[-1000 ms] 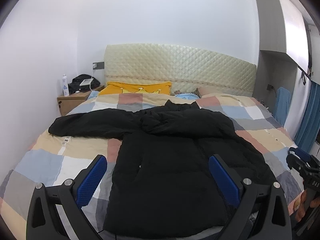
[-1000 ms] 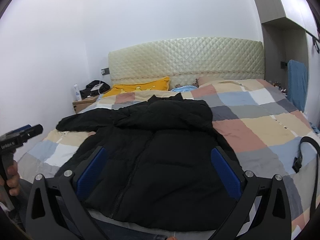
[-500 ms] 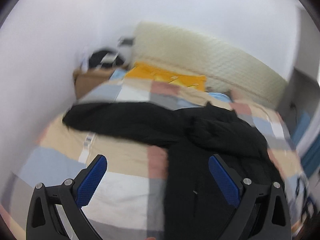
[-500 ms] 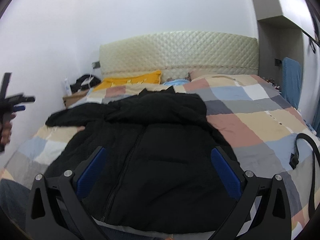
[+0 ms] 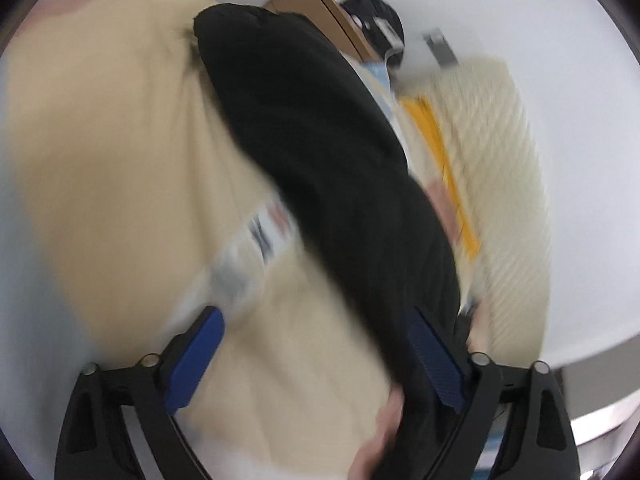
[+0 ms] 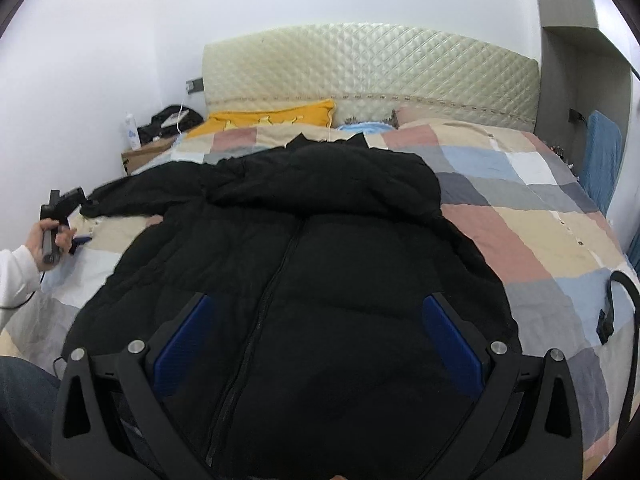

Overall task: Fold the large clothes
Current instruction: 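Reach the left gripper to the other sleeve cuff and grasp it, then lift the grasped sleeve up off the bed with the left gripper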

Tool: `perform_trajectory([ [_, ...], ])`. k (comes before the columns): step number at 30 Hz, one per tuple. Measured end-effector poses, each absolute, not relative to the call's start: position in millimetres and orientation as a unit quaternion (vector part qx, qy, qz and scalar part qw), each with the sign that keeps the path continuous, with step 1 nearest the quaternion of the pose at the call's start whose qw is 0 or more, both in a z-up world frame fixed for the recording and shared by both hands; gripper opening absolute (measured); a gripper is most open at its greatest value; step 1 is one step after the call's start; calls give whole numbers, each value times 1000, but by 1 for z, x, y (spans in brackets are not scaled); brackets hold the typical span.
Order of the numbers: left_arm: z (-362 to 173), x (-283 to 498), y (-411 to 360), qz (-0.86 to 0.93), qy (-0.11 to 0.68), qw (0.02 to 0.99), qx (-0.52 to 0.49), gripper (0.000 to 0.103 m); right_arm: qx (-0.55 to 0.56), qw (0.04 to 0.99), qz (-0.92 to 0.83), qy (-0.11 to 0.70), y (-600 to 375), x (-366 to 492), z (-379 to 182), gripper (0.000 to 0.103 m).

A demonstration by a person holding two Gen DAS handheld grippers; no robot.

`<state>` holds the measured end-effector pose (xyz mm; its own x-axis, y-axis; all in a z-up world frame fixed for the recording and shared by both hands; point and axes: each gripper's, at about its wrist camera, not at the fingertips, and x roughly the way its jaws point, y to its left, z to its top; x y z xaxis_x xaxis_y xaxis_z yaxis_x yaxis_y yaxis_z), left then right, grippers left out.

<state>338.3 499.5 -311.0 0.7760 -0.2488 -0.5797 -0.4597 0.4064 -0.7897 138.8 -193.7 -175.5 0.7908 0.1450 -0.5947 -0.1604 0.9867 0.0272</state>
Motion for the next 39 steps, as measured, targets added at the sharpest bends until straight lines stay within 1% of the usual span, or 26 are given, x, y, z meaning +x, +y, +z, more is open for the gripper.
perform_trajectory([
  [8,-319,392,535,124,272,804,-514,90,-25,939,72,335,-169,170,-188,103],
  [11,-321,405,545,158,260,818,-488,90,-11,933,65,353,-170,183,-194,103],
  [13,-317,410,538,183,261,831,-457,87,-2,932,57,358,-173,187,-195,103],
  [14,-316,411,539,193,261,834,-446,81,0,932,52,358,-174,188,-195,103],
  [15,-316,411,540,210,262,836,-434,71,0,932,44,359,-176,189,-197,103],
  [16,-315,410,543,217,260,836,-431,66,0,932,39,360,-177,190,-197,103],
  [18,-313,404,550,226,252,837,-429,44,5,932,32,361,-180,189,-198,103],
  [19,-310,401,555,227,248,838,-429,38,7,932,30,361,-182,188,-197,103],
  [20,-306,398,556,227,245,841,-427,27,9,933,28,359,-183,187,-196,103],
  [21,-300,393,554,229,245,846,-415,20,10,933,27,358,-184,186,-195,103],
  [23,-285,394,554,237,252,856,-384,16,9,935,28,354,-186,184,-192,103],
  [27,-243,389,546,249,240,868,-358,11,1,937,30,347,-186,179,-189,103],
  [32,-191,374,517,269,240,885,-295,11,8,941,40,335,-190,167,-185,103],
  [39,-118,347,479,255,217,903,-269,10,27,951,46,304,-204,145,-171,103],
])
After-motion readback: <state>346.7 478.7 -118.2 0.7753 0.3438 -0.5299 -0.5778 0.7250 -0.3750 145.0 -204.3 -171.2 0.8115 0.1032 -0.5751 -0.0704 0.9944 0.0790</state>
